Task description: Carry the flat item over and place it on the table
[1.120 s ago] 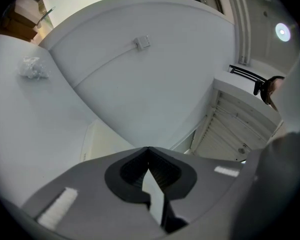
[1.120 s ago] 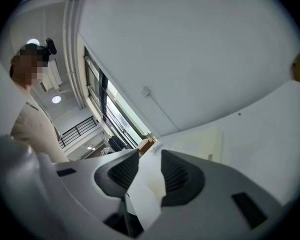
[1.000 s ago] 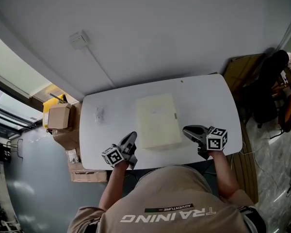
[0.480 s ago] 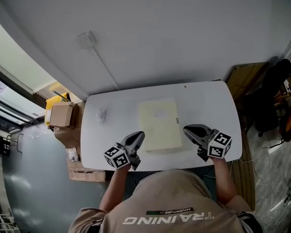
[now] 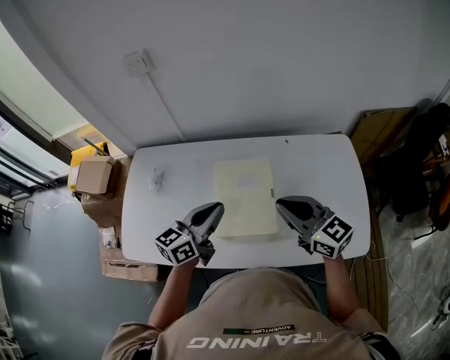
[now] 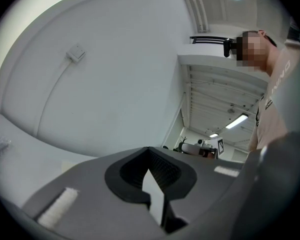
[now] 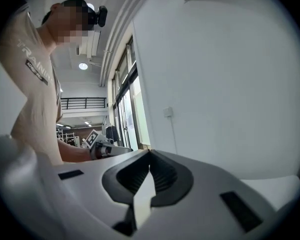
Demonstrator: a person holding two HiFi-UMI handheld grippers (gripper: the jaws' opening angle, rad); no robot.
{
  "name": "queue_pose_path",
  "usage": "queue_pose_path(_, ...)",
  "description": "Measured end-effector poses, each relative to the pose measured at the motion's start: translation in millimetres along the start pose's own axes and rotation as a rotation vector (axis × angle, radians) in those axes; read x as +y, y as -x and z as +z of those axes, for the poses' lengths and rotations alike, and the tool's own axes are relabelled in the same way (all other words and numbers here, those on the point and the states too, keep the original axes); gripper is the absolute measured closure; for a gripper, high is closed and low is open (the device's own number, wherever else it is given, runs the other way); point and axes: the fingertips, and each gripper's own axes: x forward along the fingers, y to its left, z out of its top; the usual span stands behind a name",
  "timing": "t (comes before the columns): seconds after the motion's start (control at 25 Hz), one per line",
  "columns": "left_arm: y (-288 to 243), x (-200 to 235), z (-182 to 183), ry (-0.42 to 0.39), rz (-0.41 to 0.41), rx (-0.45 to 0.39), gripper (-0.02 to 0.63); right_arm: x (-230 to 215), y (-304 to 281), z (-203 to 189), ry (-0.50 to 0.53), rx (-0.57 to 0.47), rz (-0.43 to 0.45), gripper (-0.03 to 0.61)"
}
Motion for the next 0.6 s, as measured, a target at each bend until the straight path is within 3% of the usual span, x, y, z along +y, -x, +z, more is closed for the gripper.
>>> queue_pose_path(0.32, -12, -20, 53, -0.211, 0.044, -0.036, 0.607, -22, 0, 30, 0.078, -0.028, -0.153, 0.572)
queue_pose_path(0.44, -18, -23, 69, -0.309, 0.092, -0.041, 0.607, -24, -1, 47, 0.137, -0.045, -0.199, 0.572)
queue_pose_path(0.6, -28, -24, 95, -0.374, 0.16, -0.091, 0.606, -34, 1, 63, 0.165, -0.086, -0.281, 0.571)
